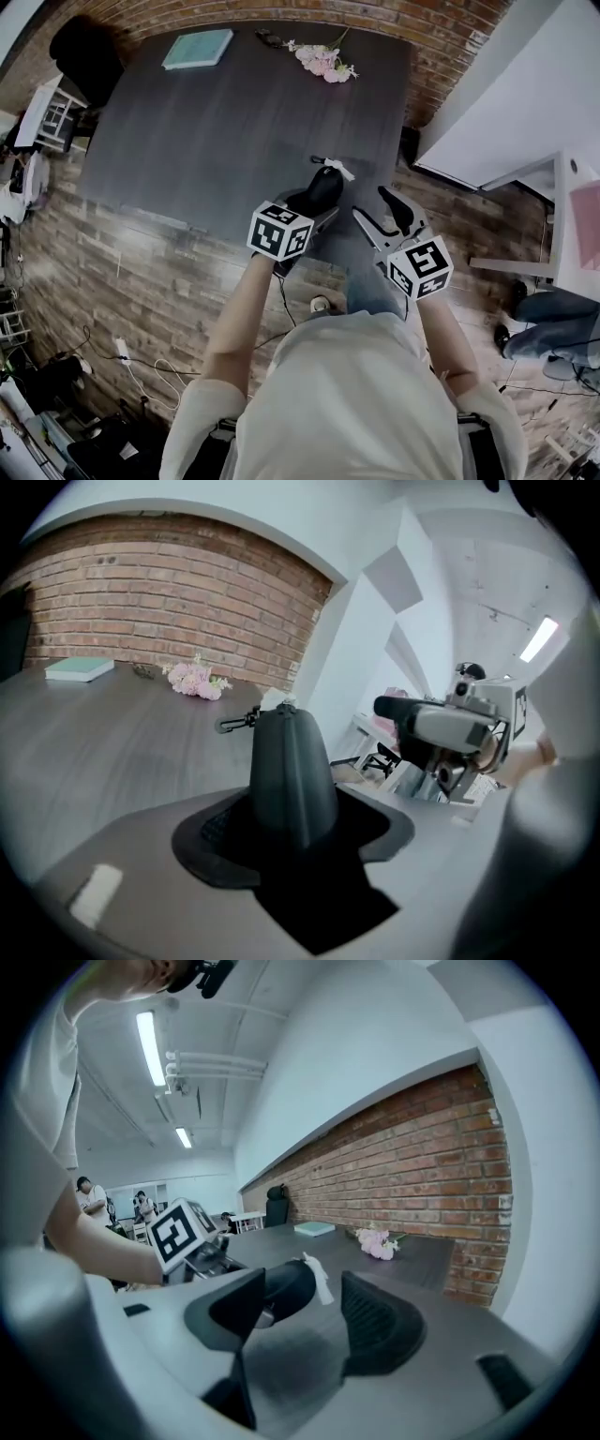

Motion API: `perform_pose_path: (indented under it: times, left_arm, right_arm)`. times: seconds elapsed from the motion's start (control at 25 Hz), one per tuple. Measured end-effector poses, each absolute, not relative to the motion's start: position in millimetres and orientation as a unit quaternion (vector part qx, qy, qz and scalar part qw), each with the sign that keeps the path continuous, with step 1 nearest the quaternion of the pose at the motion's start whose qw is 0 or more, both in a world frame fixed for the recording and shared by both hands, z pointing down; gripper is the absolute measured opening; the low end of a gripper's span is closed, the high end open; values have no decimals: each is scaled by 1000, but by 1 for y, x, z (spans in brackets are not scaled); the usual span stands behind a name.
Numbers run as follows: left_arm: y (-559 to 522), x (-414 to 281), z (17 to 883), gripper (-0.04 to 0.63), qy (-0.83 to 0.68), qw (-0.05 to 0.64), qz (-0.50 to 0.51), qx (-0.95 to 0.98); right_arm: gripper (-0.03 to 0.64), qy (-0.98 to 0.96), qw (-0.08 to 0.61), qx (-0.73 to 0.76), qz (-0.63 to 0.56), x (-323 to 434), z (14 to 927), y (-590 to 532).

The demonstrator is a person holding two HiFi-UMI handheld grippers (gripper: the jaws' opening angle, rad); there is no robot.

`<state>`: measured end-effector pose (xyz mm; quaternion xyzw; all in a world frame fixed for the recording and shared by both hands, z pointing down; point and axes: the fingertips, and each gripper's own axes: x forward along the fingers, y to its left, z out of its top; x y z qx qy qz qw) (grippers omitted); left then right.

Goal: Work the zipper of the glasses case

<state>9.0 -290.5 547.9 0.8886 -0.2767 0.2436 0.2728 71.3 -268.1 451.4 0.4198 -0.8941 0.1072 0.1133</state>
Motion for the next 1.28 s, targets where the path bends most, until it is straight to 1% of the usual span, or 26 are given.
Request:
perform_pose_path:
  times: [0.24, 0.48, 0.72, 0.88, 0.96, 1.04, 1.28]
  left_arm:
    - [-228, -9, 491, 267, -273, 250, 201, 907]
    - [-167, -30, 450, 267, -273, 228, 176, 918]
    - [-115, -49, 435, 267, -275, 211, 174, 922]
    - [-91, -57, 433, 267, -276, 203, 179, 922]
    - [-81, -60, 434, 267, -276, 199, 183, 923]
    - [-74, -64, 434, 267, -277, 198, 181, 923]
    - [-67, -75, 432, 264, -294, 203, 167, 919]
  right_arm:
    - [232, -912, 131, 384, 67, 47, 435, -235]
    - [225, -924, 178, 337, 4, 19, 424, -194]
    - [185, -926, 217, 299, -82, -3, 408, -155]
    - [131, -924, 231, 271, -134, -22, 398, -132]
    - [58, -919, 245, 264, -158, -29, 397, -124]
    - [16, -915, 257, 259, -171, -35, 397, -116]
    - [8, -911, 249, 277, -174, -38, 389, -108]
